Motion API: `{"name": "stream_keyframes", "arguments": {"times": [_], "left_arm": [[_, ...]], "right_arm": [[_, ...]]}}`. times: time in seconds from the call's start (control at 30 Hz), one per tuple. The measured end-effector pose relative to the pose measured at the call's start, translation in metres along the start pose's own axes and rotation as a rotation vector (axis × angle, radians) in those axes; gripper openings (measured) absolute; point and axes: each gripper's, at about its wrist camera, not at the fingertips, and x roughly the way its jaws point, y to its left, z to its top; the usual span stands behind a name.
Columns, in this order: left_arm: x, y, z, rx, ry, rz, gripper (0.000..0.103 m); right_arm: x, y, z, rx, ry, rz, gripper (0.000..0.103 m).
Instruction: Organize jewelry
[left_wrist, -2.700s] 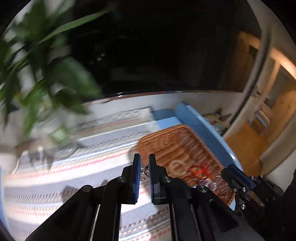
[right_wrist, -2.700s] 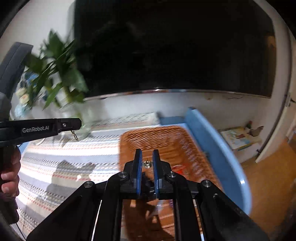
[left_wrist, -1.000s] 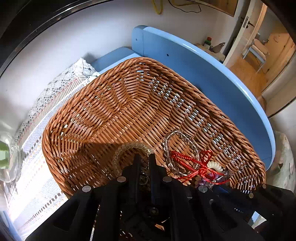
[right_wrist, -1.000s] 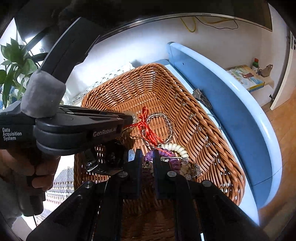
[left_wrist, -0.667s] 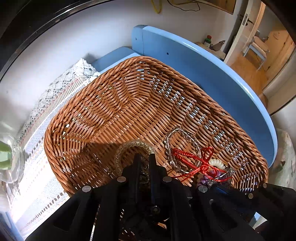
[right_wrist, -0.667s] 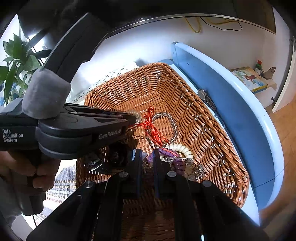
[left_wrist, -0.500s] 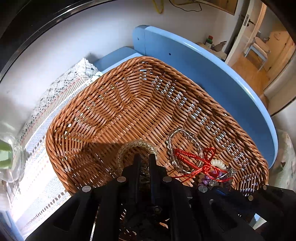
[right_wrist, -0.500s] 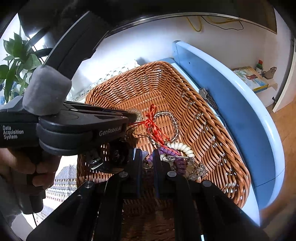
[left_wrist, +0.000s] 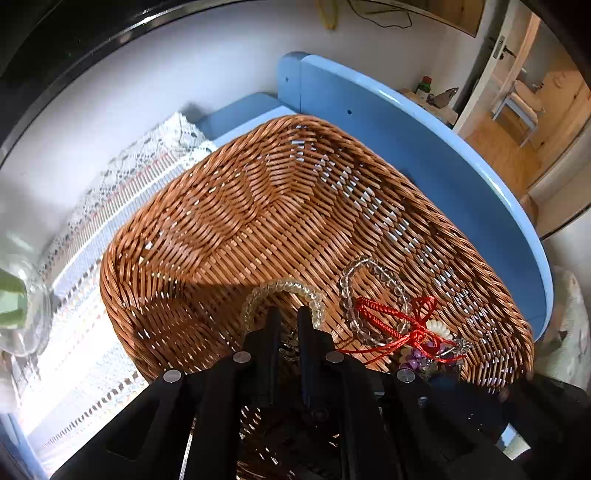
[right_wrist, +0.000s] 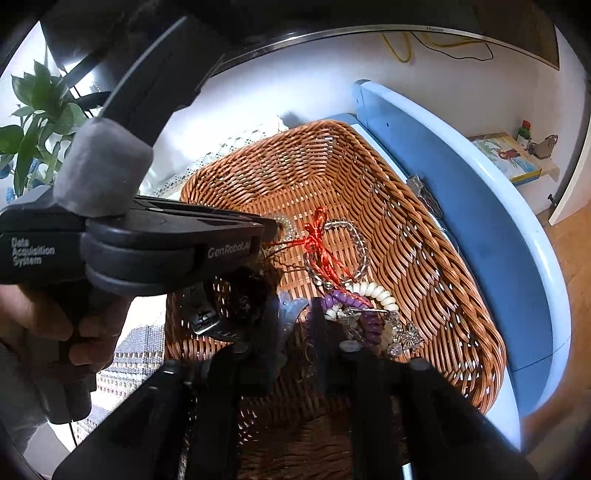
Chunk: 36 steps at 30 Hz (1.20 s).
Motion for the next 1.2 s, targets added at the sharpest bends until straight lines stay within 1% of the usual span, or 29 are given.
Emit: {"name": "stream_keyframes", "arguments": {"times": [0.07, 0.1, 0.2, 0.3, 0.37, 0.43, 0.7, 0.87, 0.93, 1.07, 1.2], "left_arm": [[0.0, 0.001, -0.001, -0.002, 0.01, -0.007, 0.01], [-0.002, 0.001, -0.002, 0.0, 0.007, -0.015, 0.011], [-0.013, 0.002, -0.004, 0.009, -0.02, -0.037, 0.013], [-0.026, 0.005, -0.005, 0.0, -0.047, -0.058, 0.016], [-0.033, 0.008, -0.006, -0.009, -0.056, -0.052, 0.021], [-0.043, 0.014, -0.01, -0.02, -0.071, -0.038, 0.022], [-0.077, 0.037, -0.031, -0.074, -0.121, -0.043, 0.023], [-0.09, 0.044, -0.043, -0.119, -0.136, -0.061, 0.024], [-0.1, 0.044, -0.052, -0.121, -0.151, -0.069, 0.024], [-0.112, 0.045, -0.067, -0.122, -0.168, -0.057, 0.024], [-0.12, 0.052, -0.092, -0.186, -0.187, -0.081, 0.025]], "right_arm": [[-0.001, 0.0, 0.001, 0.009, -0.001, 0.011, 0.06], [-0.001, 0.0, 0.001, 0.018, 0.0, 0.023, 0.061], [-0.004, 0.0, 0.004, 0.037, 0.005, 0.038, 0.061], [-0.008, 0.003, 0.005, 0.036, 0.0, 0.031, 0.061], [-0.012, 0.004, 0.006, 0.032, -0.003, 0.028, 0.061], [-0.017, 0.008, 0.006, 0.025, -0.009, 0.024, 0.061], [-0.041, 0.027, 0.002, 0.003, -0.032, 0.0, 0.062], [-0.054, 0.04, -0.004, -0.018, -0.043, -0.009, 0.062], [-0.06, 0.044, -0.008, -0.021, -0.042, -0.01, 0.062], [-0.07, 0.052, -0.017, -0.026, -0.047, -0.02, 0.062], [-0.078, 0.058, -0.025, -0.022, -0.047, -0.024, 0.062]]}}
